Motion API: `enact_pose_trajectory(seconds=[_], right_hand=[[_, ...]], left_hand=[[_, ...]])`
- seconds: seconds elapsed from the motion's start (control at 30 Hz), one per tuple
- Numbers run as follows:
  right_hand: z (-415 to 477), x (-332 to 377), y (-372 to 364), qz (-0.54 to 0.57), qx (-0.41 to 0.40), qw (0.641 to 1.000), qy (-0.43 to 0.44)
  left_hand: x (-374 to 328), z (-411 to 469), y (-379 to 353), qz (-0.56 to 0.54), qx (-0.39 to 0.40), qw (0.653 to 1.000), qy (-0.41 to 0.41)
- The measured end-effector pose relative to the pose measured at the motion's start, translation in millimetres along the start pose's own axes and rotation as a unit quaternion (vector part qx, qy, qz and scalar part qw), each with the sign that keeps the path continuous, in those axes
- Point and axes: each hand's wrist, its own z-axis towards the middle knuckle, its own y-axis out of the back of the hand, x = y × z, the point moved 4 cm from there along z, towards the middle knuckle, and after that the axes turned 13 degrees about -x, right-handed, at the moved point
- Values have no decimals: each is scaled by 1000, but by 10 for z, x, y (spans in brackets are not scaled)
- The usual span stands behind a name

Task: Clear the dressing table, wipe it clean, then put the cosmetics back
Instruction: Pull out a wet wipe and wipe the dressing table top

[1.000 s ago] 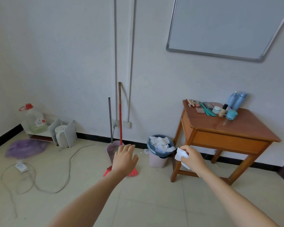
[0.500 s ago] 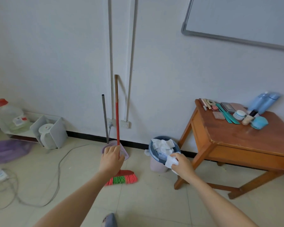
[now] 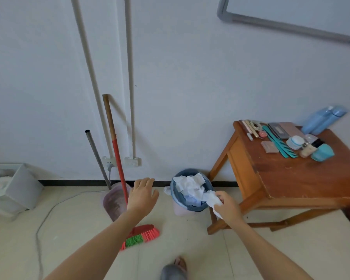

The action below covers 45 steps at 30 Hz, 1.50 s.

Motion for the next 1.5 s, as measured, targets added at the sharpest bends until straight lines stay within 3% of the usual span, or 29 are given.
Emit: enact_pose_trajectory(seconds=[0.2, 0.37, 0.53, 1.0, 1.37, 1.5], right_hand=[[980, -112, -390, -27, 30, 999, 30], [1687, -315, -801, -59, 113, 991, 38], [2067, -440, -793, -35, 113, 992, 39], [2350, -207, 79, -22, 10, 994, 108], [1836, 396, 1497, -24, -186, 974, 129], [1572, 428, 1883, -44, -239, 963, 120]], left_hand=[[-203, 643, -406, 16, 12, 999, 41], [-355, 1182, -871, 43, 37, 994, 89], [-569, 1480, -1181, 59, 65, 991, 98], [-1094, 1790, -1041, 108, 81, 991, -2], [-1712, 2133, 82, 20, -57, 988, -145], [-1981, 2042, 201, -46, -67, 975, -206]])
